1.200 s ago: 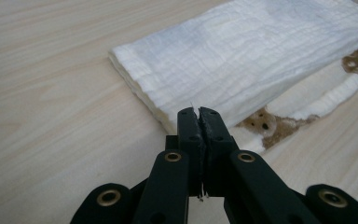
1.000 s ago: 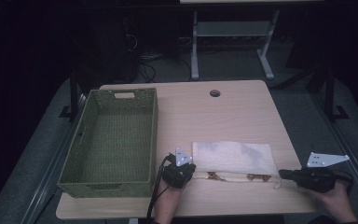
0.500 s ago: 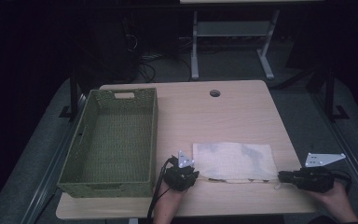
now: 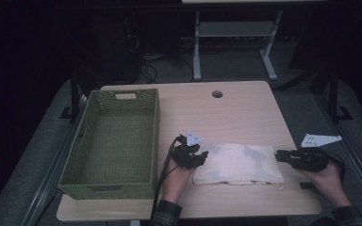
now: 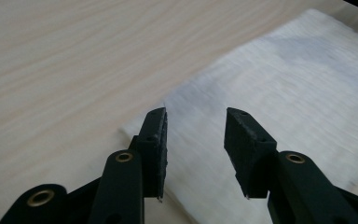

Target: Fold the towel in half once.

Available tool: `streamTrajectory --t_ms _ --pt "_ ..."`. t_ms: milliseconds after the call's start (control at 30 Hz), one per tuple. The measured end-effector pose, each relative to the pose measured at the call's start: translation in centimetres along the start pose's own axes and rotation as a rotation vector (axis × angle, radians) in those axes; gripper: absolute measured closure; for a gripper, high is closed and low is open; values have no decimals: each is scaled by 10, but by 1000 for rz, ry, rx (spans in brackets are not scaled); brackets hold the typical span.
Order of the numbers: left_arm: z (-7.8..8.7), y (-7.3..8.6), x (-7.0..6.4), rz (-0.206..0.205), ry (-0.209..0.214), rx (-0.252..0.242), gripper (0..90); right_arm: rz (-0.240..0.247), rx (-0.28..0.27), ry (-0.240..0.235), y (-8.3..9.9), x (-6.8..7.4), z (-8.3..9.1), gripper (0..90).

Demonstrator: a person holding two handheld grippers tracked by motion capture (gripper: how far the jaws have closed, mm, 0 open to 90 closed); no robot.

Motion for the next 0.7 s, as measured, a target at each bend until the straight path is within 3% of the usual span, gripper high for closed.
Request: streamTrajectory --t_ms 200,433,600,700 --pt "-19 -8 23 26 -11 22 570 -13 21 39 -10 -25 -23 746" --pt "-35 -5 47 52 -31 40 569 -33 64 42 -3 -44 -45 726" --pt "-45 0 52 55 -24 58 562 -37 94 61 7 -51 -50 698" --pt "-49 3 53 53 -22 75 562 -49 87 47 8 -50 -48 753"
Point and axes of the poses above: each handheld gripper's, and its own axes: z roughly backward along the jaws, y roughly out of its underside, x roughly to its left, the point moved 8 cm from there along -z, roughly forward along the jaws, and after that the axes turned 6 degrees about z, right-handed, at the moved point
